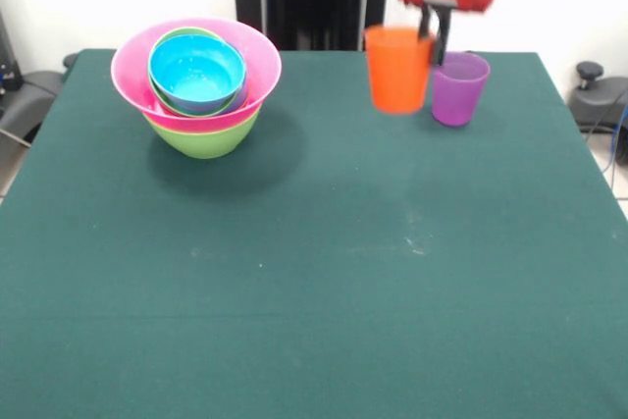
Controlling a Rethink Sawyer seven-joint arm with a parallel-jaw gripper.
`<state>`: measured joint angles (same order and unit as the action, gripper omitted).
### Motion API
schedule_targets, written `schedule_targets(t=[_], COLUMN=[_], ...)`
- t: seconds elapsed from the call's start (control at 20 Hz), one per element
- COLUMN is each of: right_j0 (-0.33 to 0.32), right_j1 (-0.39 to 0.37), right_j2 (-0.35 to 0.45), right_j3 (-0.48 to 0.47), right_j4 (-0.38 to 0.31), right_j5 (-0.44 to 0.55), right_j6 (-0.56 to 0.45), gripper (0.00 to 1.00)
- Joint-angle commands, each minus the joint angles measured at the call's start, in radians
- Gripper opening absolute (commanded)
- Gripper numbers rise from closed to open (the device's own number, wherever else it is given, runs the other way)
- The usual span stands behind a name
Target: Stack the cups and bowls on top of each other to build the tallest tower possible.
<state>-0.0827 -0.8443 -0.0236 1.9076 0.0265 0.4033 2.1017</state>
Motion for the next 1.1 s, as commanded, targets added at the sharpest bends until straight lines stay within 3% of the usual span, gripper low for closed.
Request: schedule_targets(t=[0.05, 0.25, 0.35, 0.75, 1.1], right_j0=[-0.122, -0.2, -0.237, -0.407, -0.541], right_j1=[-0.221, -0.266, -0.281, -0.303, -0.29], right_j2=[0.146, 0.193, 0.213, 0.286, 0.38], right_j3=[-0.025, -0.032, -0.01, 0.123, 0.223], right_j4=[0.05, 0.063, 0.073, 0.058, 0.021], right_j5=[0.36, 0.456, 0.456, 0.353, 0.239], right_j6=[-0.141, -0.224, -0.255, -0.37, -0.388], gripper=[0.0, 0.0, 0.0, 0.0, 0.0])
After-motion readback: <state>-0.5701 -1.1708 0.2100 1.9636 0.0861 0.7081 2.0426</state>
